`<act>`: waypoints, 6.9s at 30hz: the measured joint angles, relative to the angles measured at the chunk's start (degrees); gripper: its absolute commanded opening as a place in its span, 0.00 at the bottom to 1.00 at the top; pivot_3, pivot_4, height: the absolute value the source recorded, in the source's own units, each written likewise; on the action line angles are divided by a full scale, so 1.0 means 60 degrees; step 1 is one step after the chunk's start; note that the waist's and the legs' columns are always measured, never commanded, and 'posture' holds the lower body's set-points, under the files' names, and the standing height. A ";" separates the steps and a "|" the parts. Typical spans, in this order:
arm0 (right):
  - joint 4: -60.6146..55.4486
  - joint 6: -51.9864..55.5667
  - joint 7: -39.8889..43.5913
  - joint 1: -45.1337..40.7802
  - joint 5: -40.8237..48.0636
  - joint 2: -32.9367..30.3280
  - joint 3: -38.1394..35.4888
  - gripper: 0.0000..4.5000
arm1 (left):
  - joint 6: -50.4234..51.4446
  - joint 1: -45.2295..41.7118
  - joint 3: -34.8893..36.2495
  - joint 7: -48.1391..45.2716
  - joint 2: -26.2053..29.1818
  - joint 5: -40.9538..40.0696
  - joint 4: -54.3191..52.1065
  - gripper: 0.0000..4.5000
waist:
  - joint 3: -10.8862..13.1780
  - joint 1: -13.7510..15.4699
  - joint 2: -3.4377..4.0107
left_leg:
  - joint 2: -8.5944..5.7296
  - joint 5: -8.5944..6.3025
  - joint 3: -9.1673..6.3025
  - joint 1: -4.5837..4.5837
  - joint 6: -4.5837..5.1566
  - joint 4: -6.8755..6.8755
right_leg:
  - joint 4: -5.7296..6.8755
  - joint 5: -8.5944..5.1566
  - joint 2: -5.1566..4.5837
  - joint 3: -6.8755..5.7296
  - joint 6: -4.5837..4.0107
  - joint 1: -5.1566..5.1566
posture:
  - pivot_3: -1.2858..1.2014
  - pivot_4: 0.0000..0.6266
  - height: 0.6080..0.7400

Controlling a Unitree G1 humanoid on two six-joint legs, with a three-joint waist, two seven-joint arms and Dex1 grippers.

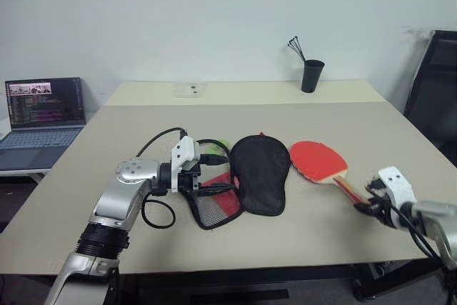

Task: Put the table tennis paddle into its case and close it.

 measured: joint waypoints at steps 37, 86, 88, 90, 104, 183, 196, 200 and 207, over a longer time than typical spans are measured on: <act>0.2012 -0.1508 -0.2637 -0.1923 0.0418 0.1677 0.0960 0.25 | -0.0037 0.0203 -0.0105 0.0300 -0.0186 0.0072 -0.0022 0.83 | -0.0016 -0.0056 -0.0027 | -0.0002 0.0000 0.0011 -0.0005 0.0001 -0.0001 | -0.0016 0.0000 0.0001 0.0014 -0.0001 -0.0001 | 0.52 0.24 1.00; 0.1482 0.0093 -0.7151 -0.3810 0.0374 0.7868 0.1422 0.61 | 0.0449 0.1509 0.1275 0.0597 0.1520 -0.0448 -0.1034 0.83 | -0.0002 -0.0075 -0.0003 | 0.0012 0.0000 -0.0010 -0.0081 0.0002 -0.0007 | -0.0014 -0.0002 -0.0037 -0.0004 -0.0005 -0.0068 | 0.52 0.24 1.00; 0.1390 0.0097 -0.7210 -0.3788 0.0412 0.7875 0.1541 0.77 | 0.0449 0.1509 0.1272 0.0596 0.1519 -0.0448 -0.1034 0.83 | -0.0002 -0.0077 -0.0003 | 0.0012 0.0000 -0.0010 -0.0080 0.0002 -0.0007 | -0.0014 -0.0002 -0.0037 -0.0003 -0.0005 -0.0068 | 0.52 0.24 1.00; 0.1217 0.0121 -0.7232 -0.3779 0.0456 0.7877 0.1653 0.91 | 0.0449 0.1509 0.1272 0.0595 0.1519 -0.0448 -0.1034 0.83 | -0.0002 -0.0077 -0.0003 | 0.0013 0.0000 -0.0011 -0.0080 0.0002 -0.0007 | -0.0014 -0.0002 -0.0037 -0.0005 -0.0005 -0.0068 | 0.52 0.24 1.00; -0.0790 0.1035 -0.5528 -0.3730 0.1721 0.5935 0.1576 1.00 | 0.0456 0.1574 0.1271 0.0609 0.1522 -0.0445 -0.1039 0.83 | -0.0003 -0.0034 -0.0004 | 0.0006 0.0000 -0.0011 -0.0082 0.0002 -0.0005 | -0.0023 -0.0003 -0.0054 -0.0010 -0.0003 -0.0060 | 0.52 0.24 1.00; 0.3634 -0.5501 -0.3575 -0.2573 0.1115 0.3622 0.1609 0.99 | 0.0468 0.1585 0.1263 0.0784 0.1441 -0.0405 -0.1137 0.83 | -0.0010 -0.0102 -0.0017 | -0.0003 0.0000 0.0005 -0.0060 0.0002 -0.0010 | -0.0030 -0.0007 -0.0056 0.0005 0.0018 -0.0038 | 0.52 0.24 1.00; 0.1786 -0.4436 -0.1889 -0.2418 0.2081 0.2901 0.1918 0.99 | 0.0653 0.2286 0.1383 0.1115 0.1504 -0.0214 -0.0477 0.83 | 0.0002 -0.0071 0.0002 | 0.0017 -0.0001 -0.0006 -0.0061 0.0003 -0.0013 | -0.0028 -0.0008 -0.0033 -0.0002 0.0015 -0.0046 | 0.52 0.24 1.00; 0.0432 -0.3831 -0.1048 -0.2326 0.2596 0.2114 0.2121 1.00 | 0.0489 0.2495 0.1466 0.1451 0.1509 0.0092 0.0092 0.69 | 0.0002 -0.0045 0.0001 | 0.0014 -0.0001 -0.0010 -0.0055 0.0003 -0.0009 | -0.0024 -0.0009 -0.0045 -0.0008 0.0015 -0.0041 | 0.52 0.24 1.00; -0.0401 -0.3418 -0.0462 -0.2163 0.2923 0.1461 0.2306 1.00 | -0.0366 0.2265 0.1431 0.2059 0.1491 0.1097 0.1655 0.14 | 0.0002 -0.0024 0.0000 | 0.0009 -0.0001 -0.0006 -0.0059 0.0003 -0.0009 | -0.0027 -0.0009 -0.0051 -0.0008 0.0015 -0.0041 | 0.52 0.24 1.00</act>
